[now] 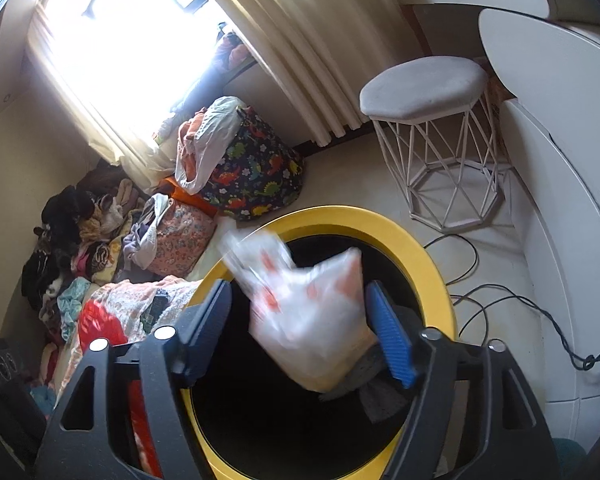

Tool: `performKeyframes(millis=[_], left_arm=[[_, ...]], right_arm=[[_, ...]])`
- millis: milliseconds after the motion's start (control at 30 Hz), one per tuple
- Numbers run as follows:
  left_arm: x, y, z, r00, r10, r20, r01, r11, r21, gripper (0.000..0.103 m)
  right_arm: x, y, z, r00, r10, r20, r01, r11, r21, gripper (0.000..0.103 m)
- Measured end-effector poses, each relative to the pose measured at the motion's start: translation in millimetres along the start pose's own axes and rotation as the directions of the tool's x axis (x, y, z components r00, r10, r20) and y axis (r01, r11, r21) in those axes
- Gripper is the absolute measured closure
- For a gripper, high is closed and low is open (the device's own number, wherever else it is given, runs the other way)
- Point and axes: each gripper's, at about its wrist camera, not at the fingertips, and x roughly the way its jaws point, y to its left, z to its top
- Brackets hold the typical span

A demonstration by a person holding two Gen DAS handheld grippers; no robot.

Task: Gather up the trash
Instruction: 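Open both tools to drop the bags into the bin, then move both open tools back toward the remaining wrappers on the bed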

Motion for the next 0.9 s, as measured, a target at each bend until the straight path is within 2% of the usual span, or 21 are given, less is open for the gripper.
performKeyframes(millis=[67,100,267,533,900], left_arm=[[-1,2,0,1.0,0.008,0.011,-0.008,1.0,-0.009,0.014],[-2,4,0,1.0,0.008,0.014,-0.008,1.0,-0.015,0.011],[-9,14,-1,0.999,0.035,0.031,-0.034,0.998,-0.047,0.011],[-29,33,-2,0.995,0.078,0.062,-0.072,0.993,-0.097,0.011],[-53,57,-2,0.988,0.121,0.095,-0.106,0.983,-0.151,0.011]], right_arm=[[-2,-2,0,1.0,-0.006,0.012,0.006,1.0,0.008,0.026],[-2,-2,0,1.0,-0.009,0.018,0.009,1.0,0.011,0.024],[-5,1,0,0.999,-0.012,0.046,0.012,1.0,-0.004,0.021],[-12,22,-1,0.994,0.007,0.105,0.004,0.995,-0.105,0.018],[-19,55,-6,0.988,0.057,0.142,-0.024,0.975,-0.222,0.017]])
